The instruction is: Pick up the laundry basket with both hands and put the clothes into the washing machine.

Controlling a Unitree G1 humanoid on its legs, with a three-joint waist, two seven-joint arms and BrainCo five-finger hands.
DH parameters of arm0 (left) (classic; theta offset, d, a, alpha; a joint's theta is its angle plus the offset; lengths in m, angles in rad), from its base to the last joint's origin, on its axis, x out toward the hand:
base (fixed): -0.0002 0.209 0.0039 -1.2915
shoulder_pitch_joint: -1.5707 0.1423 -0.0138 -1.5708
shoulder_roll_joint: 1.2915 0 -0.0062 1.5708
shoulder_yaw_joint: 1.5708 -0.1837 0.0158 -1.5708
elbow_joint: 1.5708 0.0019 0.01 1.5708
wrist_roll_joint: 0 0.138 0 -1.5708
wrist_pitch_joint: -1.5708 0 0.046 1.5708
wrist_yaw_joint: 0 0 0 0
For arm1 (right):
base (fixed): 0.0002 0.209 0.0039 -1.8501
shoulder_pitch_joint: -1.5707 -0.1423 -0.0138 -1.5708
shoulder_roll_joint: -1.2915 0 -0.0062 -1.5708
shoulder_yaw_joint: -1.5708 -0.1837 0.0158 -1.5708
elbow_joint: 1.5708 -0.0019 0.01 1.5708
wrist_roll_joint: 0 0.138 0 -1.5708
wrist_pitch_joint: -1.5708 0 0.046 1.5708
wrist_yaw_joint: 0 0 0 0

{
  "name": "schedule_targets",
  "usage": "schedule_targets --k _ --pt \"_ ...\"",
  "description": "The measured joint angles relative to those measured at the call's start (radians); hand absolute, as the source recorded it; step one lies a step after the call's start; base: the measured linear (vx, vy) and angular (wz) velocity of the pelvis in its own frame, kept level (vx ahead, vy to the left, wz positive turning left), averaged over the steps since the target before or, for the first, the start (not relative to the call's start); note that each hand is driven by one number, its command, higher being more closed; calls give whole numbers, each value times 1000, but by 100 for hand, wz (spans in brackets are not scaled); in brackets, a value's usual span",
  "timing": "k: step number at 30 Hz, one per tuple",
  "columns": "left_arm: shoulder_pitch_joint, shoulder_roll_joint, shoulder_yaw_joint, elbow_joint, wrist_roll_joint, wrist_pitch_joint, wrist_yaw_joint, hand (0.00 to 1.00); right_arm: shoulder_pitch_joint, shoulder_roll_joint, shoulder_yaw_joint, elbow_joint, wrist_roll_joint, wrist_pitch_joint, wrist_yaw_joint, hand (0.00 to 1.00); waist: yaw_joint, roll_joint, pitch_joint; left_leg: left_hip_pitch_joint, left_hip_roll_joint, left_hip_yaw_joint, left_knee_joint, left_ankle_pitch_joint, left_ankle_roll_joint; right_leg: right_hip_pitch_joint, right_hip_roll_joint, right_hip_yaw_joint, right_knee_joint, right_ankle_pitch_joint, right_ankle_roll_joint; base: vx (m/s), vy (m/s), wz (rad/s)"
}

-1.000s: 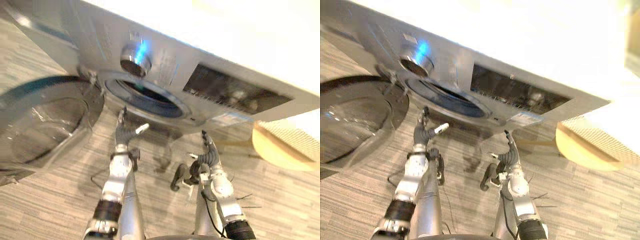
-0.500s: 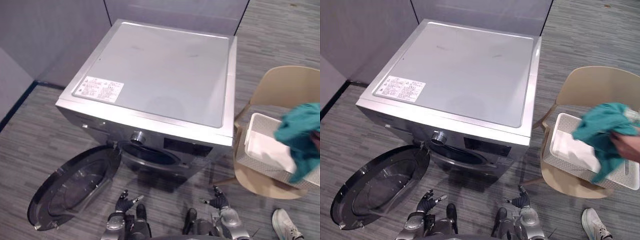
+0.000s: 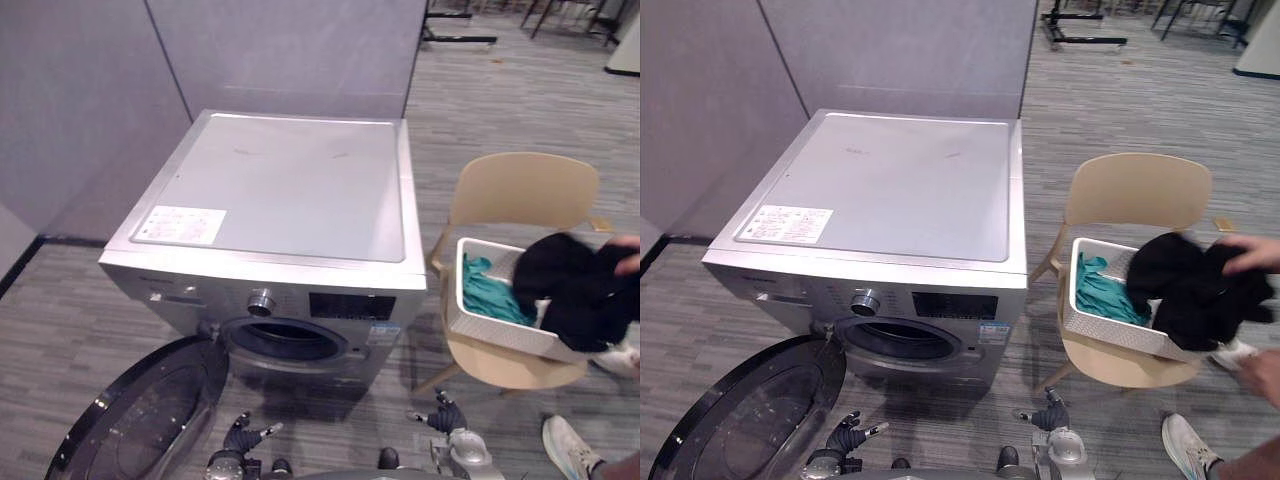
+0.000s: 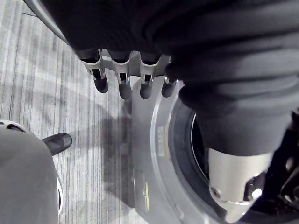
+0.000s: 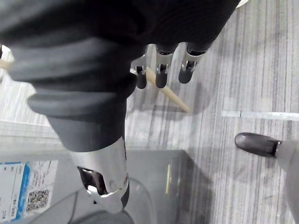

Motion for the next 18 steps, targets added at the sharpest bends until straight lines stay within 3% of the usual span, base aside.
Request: schedule_targets --k 5,18 --pt "1 -1 -18 0 6 5 0 0 25 -2 0 0 4 4 0 0 -4 -4 -2 33 -4 42 -10 -6 -5 4 7 55 -24 23 1 -57 -6 -33" --pt "4 -2 -29 1 37 5 1 0 44 -2 -2 0 31 19 1 0 -15 -4 -2 52 -24 18 -15 -23 10 15 -4 66 -26 23 9 -12 -3 -2"
